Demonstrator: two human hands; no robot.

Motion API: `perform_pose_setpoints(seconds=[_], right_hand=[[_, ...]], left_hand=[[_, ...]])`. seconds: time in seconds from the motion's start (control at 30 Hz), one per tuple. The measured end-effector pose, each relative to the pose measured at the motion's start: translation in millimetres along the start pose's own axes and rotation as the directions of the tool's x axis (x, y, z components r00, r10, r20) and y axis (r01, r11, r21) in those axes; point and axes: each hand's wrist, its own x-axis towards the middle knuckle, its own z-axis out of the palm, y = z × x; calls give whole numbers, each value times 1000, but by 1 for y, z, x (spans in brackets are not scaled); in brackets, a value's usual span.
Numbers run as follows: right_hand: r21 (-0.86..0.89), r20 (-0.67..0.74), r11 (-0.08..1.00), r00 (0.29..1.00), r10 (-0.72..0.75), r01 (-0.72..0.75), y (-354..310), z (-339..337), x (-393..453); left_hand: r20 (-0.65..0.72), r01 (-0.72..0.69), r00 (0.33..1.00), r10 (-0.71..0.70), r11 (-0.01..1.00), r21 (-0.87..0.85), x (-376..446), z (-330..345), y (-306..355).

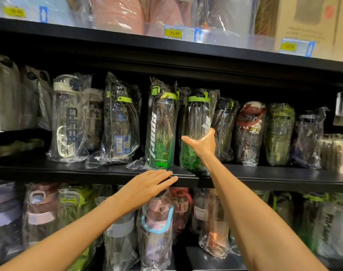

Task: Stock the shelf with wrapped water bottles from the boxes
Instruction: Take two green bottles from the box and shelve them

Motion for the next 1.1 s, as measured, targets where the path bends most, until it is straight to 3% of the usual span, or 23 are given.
perform_pose_setpoints(seconds=[0.43,0.63,0.77,0.83,0.9,1.0,1.1], right_hand=[[30,-34,1000,999,7,-6,-1,8,-2],[-19,44,997,996,74,-74,3,-1,-3],[43,-38,998,998,55,-53,3,-26,-8],[-22,-64,999,997,-35,33,1,-42,-19],[-222,-27,955,978,-208,197,2,-58,-40],[-442,190,757,875,-445,481,11,-76,-83],[-504,391,576,765,-511,643,23,-85,-134]], left_hand=[[27,83,996,-83,997,-3,1,4,6],[53,94,994,-93,996,-3,0,-2,8],[64,86,994,-86,996,3,0,-6,10],[62,92,994,-92,996,-1,-2,-12,11],[40,113,993,-113,993,-16,-5,-23,11],[42,134,990,-133,991,-15,-15,-39,9],[76,163,984,-163,987,7,-35,-54,15]])
